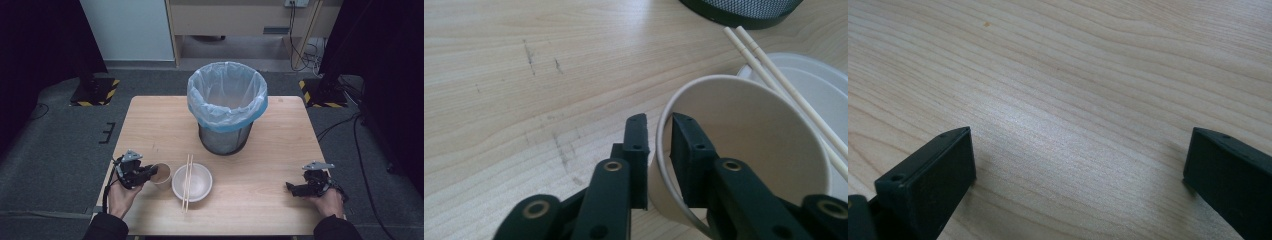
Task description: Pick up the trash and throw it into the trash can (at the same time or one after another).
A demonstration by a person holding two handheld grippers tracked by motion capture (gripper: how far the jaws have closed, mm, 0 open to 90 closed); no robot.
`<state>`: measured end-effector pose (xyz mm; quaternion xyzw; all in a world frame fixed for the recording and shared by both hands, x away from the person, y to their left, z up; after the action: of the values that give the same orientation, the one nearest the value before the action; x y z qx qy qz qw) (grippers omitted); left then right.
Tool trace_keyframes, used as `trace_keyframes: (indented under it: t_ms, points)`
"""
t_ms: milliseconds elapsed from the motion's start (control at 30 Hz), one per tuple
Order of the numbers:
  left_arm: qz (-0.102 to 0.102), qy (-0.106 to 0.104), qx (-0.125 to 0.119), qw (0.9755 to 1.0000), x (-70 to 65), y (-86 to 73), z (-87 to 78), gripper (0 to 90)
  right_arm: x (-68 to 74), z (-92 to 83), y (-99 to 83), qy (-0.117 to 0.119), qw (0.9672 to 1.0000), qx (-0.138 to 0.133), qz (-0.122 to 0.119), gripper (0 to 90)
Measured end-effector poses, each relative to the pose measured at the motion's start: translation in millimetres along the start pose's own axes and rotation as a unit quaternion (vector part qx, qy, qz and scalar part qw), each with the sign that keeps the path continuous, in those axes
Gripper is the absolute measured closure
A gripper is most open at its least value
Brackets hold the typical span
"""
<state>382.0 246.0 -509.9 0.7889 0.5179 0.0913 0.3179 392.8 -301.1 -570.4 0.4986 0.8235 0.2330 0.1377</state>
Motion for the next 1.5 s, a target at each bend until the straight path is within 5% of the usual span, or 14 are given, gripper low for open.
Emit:
trace_keyframes:
  t_ms: [233, 500, 733, 967, 1500]
  points:
    - [-0.003, 0.003, -0.001, 1.0000, -0.7, 1.8, -2.3, 81.4, 0.0, 0.0, 0.0, 0.000, 1.0000, 0.000, 0.000, 0.4]
    - [-0.005, 0.007, -0.049, 0.9987, 3.0, 8.9, -20.5, 81.4, 0.1, 0.0, -0.2, 0.001, 1.0000, -0.002, 0.000, 0.4]
    - [-0.016, 0.010, -0.100, 0.9948, 8.0, 14.4, -39.9, 81.4, 0.0, 0.1, -0.2, 0.001, 1.0000, -0.003, -0.001, 0.4]
    - [-0.023, -0.001, -0.143, 0.9894, 6.0, 19.9, -59.3, 81.3, -0.1, 0.1, -0.4, 0.003, 1.0000, -0.004, -0.002, 0.4]
    - [-0.018, 0.004, -0.245, 0.9693, -2.9, 37.8, -111.6, 81.2, -0.1, 0.6, -0.8, 0.004, 0.9999, -0.012, -0.004, 0.3]
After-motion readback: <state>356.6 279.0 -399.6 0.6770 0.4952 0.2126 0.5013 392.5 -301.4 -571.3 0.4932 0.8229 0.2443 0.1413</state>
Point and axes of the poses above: each handheld gripper's, and its own axes: z roughly forward along the jaws, y roughly out of its top, x roughly to its left, the point moved 5 cm from there along z, roughly forward along the jaws, and after that the axes turned 8 degrees about x, right-handed, at the moved point
